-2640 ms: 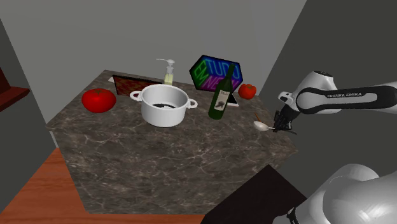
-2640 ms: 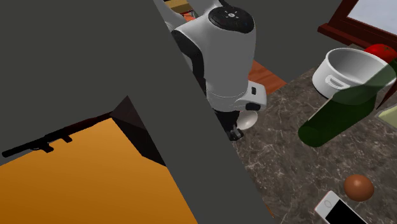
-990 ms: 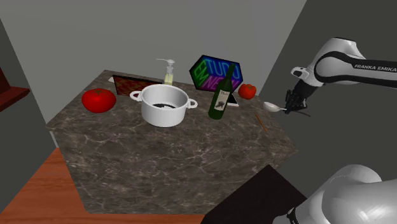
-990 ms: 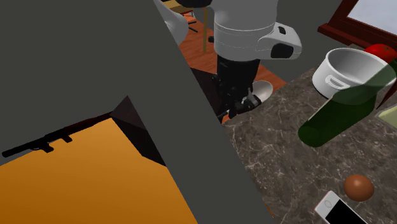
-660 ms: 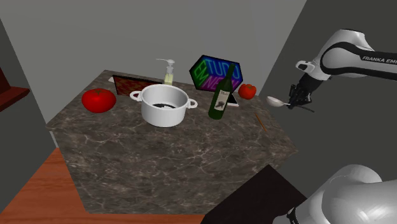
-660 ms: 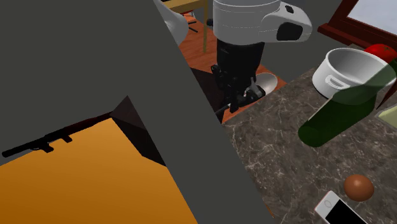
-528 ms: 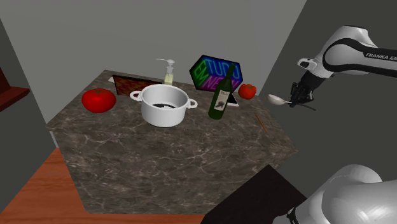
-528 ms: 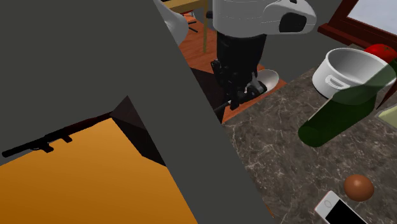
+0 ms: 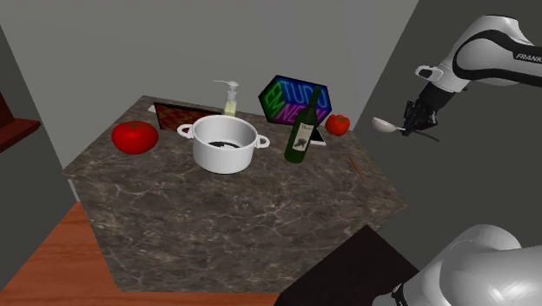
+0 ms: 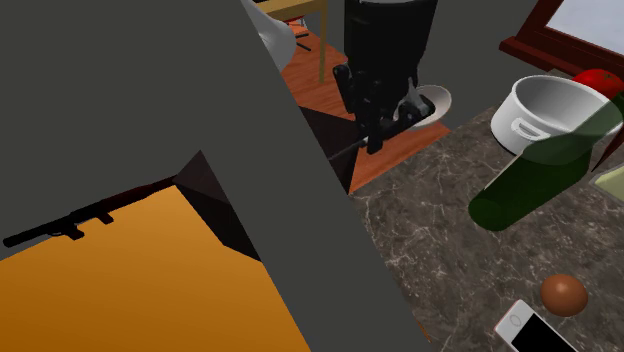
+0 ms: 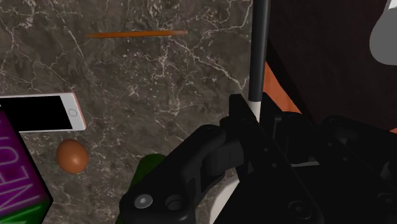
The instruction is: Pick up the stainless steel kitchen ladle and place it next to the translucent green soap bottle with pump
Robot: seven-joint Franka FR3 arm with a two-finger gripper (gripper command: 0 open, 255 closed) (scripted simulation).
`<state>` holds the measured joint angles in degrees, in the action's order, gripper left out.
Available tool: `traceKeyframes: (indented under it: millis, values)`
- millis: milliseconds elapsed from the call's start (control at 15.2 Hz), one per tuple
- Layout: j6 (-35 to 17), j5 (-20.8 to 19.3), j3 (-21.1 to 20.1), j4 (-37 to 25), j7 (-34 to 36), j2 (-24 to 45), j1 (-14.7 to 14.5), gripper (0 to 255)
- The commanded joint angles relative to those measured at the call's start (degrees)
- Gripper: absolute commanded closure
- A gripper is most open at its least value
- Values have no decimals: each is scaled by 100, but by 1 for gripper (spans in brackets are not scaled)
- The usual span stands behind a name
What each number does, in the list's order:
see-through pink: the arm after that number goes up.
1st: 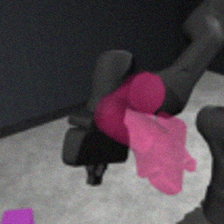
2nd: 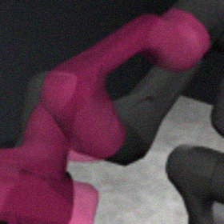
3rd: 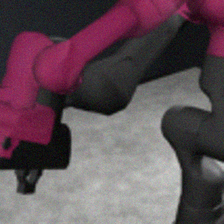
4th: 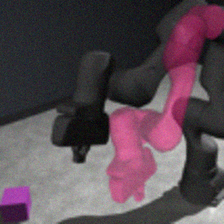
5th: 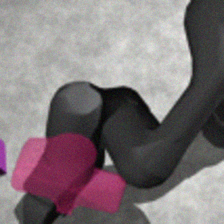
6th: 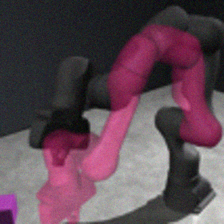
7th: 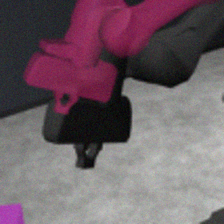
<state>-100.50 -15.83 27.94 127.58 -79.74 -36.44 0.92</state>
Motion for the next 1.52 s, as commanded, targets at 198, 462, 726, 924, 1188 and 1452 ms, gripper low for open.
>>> traceKeyframes:
  millis: [198, 462, 726, 924, 1188, 1452]
  values:
    - [362, 66, -64, -417, -28, 60, -36, 255]
    - [480, 159, -152, -659, 59, 205, -113, 255]
    - [330, 403, -386, -896, 439, 664, -346, 255]
    - [237, 581, -541, -1144, 696, 1052, -515, 255]
    - [150, 809, -721, -1572, 1004, 1622, -727, 255]
    - [117, 1028, -875, -2116, 1275, 2249, -914, 255]
